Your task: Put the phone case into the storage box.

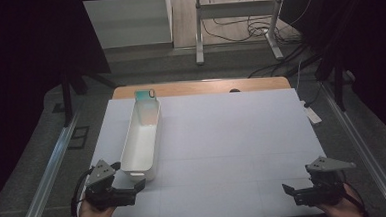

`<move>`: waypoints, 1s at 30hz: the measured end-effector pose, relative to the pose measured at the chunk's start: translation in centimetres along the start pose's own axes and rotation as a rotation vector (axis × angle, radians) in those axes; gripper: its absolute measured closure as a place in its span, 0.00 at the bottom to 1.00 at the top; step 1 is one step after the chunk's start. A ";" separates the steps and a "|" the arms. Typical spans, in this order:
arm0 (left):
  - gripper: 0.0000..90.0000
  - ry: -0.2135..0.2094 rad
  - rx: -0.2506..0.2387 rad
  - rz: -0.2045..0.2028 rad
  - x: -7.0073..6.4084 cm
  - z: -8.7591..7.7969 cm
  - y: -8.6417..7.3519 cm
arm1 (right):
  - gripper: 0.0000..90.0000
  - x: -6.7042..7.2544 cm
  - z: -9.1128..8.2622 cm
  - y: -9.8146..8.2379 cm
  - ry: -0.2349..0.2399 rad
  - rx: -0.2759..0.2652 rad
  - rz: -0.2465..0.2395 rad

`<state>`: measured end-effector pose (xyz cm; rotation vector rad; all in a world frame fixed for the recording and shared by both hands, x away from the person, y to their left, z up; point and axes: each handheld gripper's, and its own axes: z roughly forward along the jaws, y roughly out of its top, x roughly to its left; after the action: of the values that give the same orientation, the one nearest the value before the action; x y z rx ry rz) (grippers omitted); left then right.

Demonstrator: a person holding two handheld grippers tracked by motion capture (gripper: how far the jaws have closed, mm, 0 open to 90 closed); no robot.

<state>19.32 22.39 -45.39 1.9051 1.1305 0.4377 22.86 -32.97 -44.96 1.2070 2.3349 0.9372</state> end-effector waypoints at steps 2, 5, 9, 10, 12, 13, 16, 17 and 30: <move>0.00 0.003 0.000 -0.001 0.0 -0.1 -0.2 | 0.00 0.0 0.0 0.0 0.000 0.000 0.000; 0.00 0.007 0.001 -0.003 -0.1 -0.3 -0.4 | 0.00 0.0 0.0 0.0 0.000 0.001 0.000; 0.00 0.008 0.005 -0.005 -0.2 -0.4 -0.7 | 0.00 0.0 0.0 0.0 -0.002 0.001 -0.001; 0.00 0.008 0.005 -0.005 -0.2 -0.4 -0.7 | 0.00 0.0 0.0 0.0 -0.002 0.001 -0.001; 0.00 0.008 0.007 -0.006 -0.3 -0.5 -0.8 | 0.00 0.0 0.0 0.0 -0.002 0.003 -0.001; 0.00 0.008 0.008 -0.007 -0.4 -0.5 -0.9 | 0.00 0.0 0.0 0.0 -0.001 0.003 -0.001; 0.00 0.010 0.011 -0.004 -0.5 -0.6 -1.0 | 0.00 0.0 0.0 0.0 -0.002 0.004 -0.002; 0.00 0.012 0.013 -0.004 -0.6 -0.6 -1.1 | 0.00 0.0 0.0 0.0 -0.002 0.004 -0.002; 0.00 0.032 0.043 0.009 -1.0 -0.7 -1.7 | 0.00 0.0 0.1 0.0 -0.001 0.007 -0.006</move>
<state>17.40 22.26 -46.26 1.9477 1.1611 0.4542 22.89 -32.90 -44.99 1.2017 2.3417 0.9278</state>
